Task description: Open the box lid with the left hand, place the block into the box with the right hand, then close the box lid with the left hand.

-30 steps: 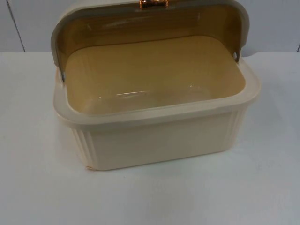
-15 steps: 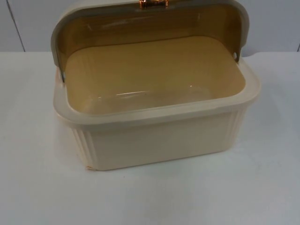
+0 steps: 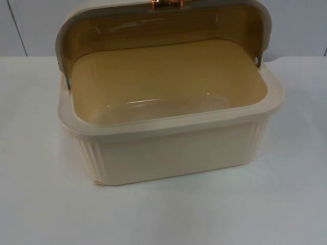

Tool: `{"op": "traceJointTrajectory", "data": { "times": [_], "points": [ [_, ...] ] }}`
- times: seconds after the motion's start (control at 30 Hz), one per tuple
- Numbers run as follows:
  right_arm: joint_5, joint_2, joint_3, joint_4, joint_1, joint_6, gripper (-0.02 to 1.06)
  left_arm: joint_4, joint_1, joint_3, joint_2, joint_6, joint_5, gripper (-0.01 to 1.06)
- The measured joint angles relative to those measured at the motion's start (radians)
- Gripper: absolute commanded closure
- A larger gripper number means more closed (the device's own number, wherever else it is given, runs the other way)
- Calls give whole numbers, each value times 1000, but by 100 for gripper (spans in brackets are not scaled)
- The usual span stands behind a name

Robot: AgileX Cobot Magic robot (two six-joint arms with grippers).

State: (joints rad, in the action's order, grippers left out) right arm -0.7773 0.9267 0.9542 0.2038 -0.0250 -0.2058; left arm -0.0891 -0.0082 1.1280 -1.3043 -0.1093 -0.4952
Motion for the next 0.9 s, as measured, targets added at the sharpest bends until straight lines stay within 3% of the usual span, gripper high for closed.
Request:
{"op": "traceJointTrajectory", "data": {
  "times": [0.47,0.57,0.73,0.9],
  "points": [
    [-97,377,0,-34,0,-34,0,0,0,0,0,0,0,0],
    [-108,493,0,-105,0,-34,0,0,0,0,0,0,0,0],
    [-46,594,-68,-194,0,-45,0,0,0,0,2,0,0,0],
    [30,677,-187,-204,0,-80,0,0,0,0,2,0,0,0]
  ]
}}
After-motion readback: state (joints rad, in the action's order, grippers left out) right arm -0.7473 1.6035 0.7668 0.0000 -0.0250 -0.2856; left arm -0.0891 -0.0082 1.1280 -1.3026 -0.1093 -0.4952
